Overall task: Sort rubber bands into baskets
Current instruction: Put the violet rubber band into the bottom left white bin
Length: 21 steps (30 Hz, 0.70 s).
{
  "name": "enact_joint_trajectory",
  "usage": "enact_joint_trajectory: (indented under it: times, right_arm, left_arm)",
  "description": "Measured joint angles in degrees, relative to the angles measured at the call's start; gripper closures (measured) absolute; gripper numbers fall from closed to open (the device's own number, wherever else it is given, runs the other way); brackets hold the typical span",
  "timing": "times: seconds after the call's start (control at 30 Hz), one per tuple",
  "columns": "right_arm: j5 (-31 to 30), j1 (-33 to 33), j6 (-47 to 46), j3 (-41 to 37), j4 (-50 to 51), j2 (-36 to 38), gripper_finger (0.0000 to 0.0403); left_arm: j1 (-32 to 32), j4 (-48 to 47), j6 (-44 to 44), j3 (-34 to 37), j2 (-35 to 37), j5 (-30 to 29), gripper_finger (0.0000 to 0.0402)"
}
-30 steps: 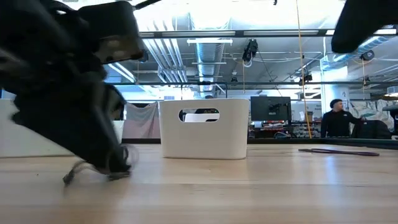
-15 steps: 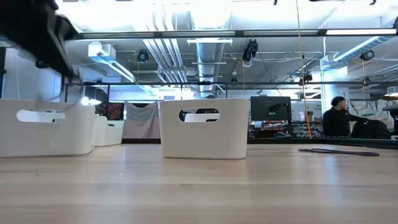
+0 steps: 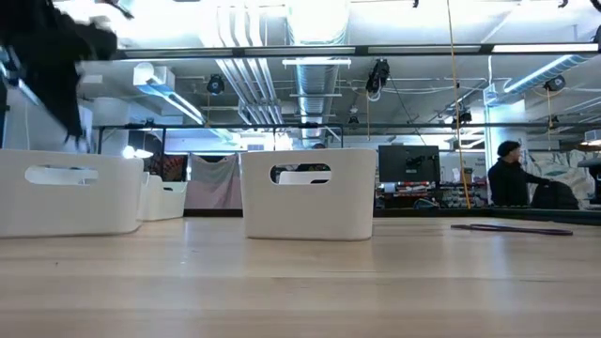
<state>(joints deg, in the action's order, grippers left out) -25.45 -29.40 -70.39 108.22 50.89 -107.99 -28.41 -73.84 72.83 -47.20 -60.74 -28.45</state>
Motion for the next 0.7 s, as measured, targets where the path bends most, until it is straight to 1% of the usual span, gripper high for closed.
enact_joint_trajectory:
  times: [0.1,0.23,0.33,0.37,0.47,0.53,0.63,0.7]
  right_arm:
    - [-0.22,2.8,-7.15,5.29,12.23,-0.02,0.0179]
    - [-1.93,5.52,-11.0,11.29,27.13,0.09,0.0179]
    - [1.38,8.31,-14.31,12.5,38.02,0.09,0.0179]
    - [2.59,9.51,-15.19,11.98,39.72,0.1,0.0179]
    - [6.36,13.86,-10.95,5.67,36.44,2.26,0.0179]
    - [8.93,17.19,-10.36,0.9,36.04,3.62,0.0179]
    - [10.89,21.53,-11.0,-7.47,36.62,6.04,0.0179]
    - [13.49,24.31,-9.9,-13.19,34.38,7.91,0.0179]
  left_arm:
    - [5.18,7.79,-2.93,5.57,0.7,4.91,0.0402]
    - [11.99,16.92,-10.47,10.46,0.66,7.65,0.0401]
    - [16.31,18.52,-14.46,12.24,0.69,8.11,0.0391]
    - [17.55,18.34,-15.85,12.54,0.71,8.11,0.0383]
    - [20.11,18.5,-19.41,12.77,0.9,8.59,0.0351]
    - [21.2,18.51,-21.45,12.79,1.14,8.82,0.0324]
    - [21.88,18.02,-22.0,12.3,1.75,8.99,0.0277]
    - [21.93,17.29,-22.0,11.58,2.35,9.5,0.0247]
